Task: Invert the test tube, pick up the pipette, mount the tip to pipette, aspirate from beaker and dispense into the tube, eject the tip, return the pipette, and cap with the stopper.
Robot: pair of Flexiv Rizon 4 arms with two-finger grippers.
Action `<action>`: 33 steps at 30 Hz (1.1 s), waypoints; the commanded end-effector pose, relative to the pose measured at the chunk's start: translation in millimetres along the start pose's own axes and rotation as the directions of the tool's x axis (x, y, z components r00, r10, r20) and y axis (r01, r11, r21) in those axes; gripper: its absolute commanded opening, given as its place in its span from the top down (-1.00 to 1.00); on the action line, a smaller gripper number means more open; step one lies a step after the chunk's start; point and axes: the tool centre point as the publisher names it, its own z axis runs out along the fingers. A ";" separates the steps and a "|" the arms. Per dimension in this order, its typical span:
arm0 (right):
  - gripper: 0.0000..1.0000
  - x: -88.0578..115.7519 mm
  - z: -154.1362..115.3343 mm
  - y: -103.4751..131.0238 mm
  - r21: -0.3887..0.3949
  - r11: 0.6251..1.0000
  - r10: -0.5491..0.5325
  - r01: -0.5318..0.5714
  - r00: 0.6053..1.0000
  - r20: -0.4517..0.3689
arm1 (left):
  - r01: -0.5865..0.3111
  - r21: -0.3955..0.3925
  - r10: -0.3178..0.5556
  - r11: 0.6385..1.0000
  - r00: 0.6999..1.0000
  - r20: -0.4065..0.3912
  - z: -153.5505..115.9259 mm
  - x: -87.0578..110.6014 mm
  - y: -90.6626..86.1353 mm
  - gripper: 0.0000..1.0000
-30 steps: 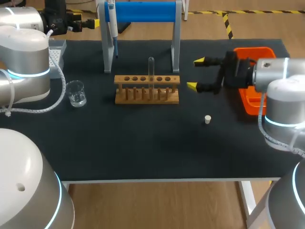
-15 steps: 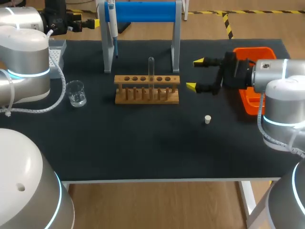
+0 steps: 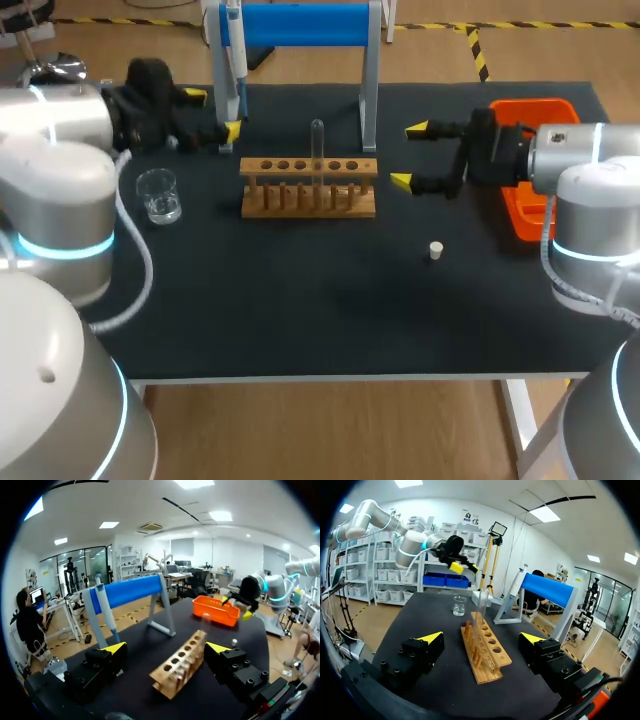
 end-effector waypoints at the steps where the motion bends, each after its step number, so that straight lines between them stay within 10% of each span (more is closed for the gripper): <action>1: -1.00 0.8 -0.4 -0.6 -0.002 1.000 -0.001 0.001 1.000 0.002 | -0.012 0.059 0.010 0.998 1.000 0.028 -23.4 47.1 21.8 -1.00; 33: -1.00 0.8 -0.4 -0.6 -0.002 1.000 -0.001 0.001 1.000 0.002 | -0.030 0.087 0.037 0.996 0.996 -0.083 -22.9 64.7 38.0 -1.00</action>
